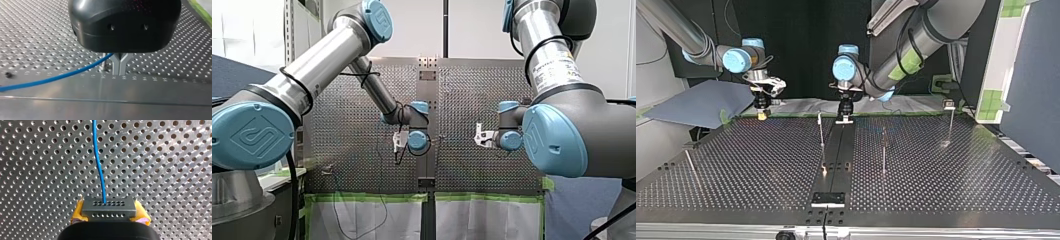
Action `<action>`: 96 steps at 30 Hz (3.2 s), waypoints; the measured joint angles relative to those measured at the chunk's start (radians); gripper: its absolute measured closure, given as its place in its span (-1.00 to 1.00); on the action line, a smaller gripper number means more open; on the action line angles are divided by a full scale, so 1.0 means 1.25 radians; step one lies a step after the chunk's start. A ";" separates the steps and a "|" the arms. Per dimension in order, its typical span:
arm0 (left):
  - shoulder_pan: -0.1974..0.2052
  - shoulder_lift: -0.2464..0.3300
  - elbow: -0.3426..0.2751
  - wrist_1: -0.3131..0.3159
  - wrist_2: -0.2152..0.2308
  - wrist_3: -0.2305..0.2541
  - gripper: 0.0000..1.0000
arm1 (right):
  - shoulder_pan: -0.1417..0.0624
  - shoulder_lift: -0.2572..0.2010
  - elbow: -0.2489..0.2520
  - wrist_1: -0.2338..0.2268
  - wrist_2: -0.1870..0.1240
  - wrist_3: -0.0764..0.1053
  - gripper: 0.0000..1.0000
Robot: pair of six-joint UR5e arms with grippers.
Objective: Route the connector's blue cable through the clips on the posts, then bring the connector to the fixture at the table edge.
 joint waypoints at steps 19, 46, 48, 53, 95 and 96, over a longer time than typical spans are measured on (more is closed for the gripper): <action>0.010 -0.009 0.060 -0.040 0.002 -0.001 1.00 | -0.017 0.002 -0.014 -0.002 0.000 0.004 1.00; 0.000 -0.007 0.074 -0.105 0.077 -0.007 -0.80 | -0.027 0.004 -0.022 0.002 -0.009 0.007 1.00; 0.000 -0.007 0.074 -0.117 0.088 -0.005 -1.00 | -0.027 0.005 -0.022 0.003 -0.009 0.007 1.00; -0.001 -0.006 0.074 -0.145 0.105 0.001 -1.00 | -0.027 0.004 -0.022 0.004 -0.011 0.007 1.00; -0.069 0.041 0.061 -0.242 0.138 0.031 -1.00 | -0.033 0.004 -0.022 0.013 -0.017 0.010 1.00; -0.071 0.042 0.061 -0.241 0.137 0.031 -1.00 | -0.033 0.004 -0.022 0.013 -0.017 0.010 1.00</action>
